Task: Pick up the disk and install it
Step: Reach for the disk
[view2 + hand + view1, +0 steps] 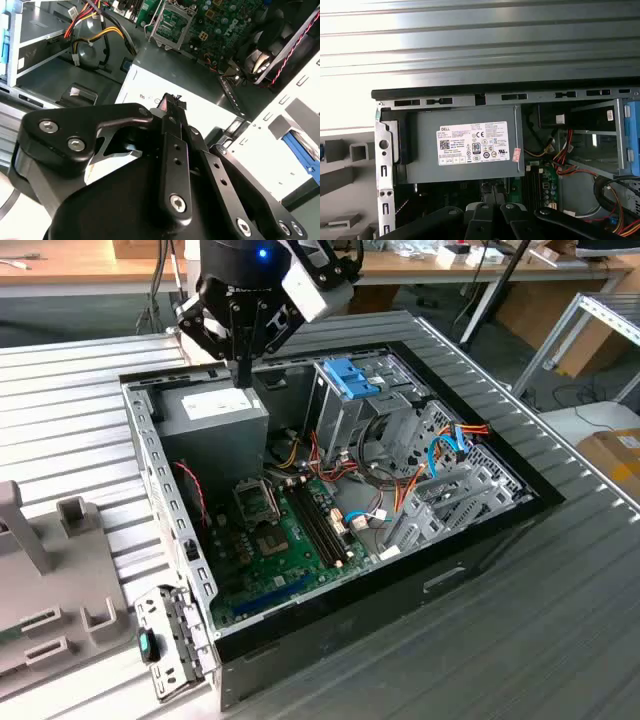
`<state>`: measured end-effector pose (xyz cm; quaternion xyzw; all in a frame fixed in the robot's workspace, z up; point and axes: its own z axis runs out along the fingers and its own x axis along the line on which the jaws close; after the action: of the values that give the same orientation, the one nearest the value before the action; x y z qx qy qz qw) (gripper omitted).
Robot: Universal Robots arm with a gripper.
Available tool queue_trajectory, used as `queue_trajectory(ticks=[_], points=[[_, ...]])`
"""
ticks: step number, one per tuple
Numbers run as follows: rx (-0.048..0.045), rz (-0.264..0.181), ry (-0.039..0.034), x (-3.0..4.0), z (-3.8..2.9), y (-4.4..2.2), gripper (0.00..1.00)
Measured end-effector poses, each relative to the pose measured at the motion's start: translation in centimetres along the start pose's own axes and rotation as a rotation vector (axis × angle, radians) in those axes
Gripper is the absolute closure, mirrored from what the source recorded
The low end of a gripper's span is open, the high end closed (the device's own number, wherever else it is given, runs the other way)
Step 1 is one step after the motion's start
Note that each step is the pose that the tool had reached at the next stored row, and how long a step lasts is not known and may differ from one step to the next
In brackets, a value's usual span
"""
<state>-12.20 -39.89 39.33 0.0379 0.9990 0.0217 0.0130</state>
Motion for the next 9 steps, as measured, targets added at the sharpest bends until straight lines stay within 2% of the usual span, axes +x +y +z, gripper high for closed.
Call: queue_trajectory(ticks=[9], points=[[0.0, 0.0, 0.0, 0.07, 0.0, -0.01, 0.89]])
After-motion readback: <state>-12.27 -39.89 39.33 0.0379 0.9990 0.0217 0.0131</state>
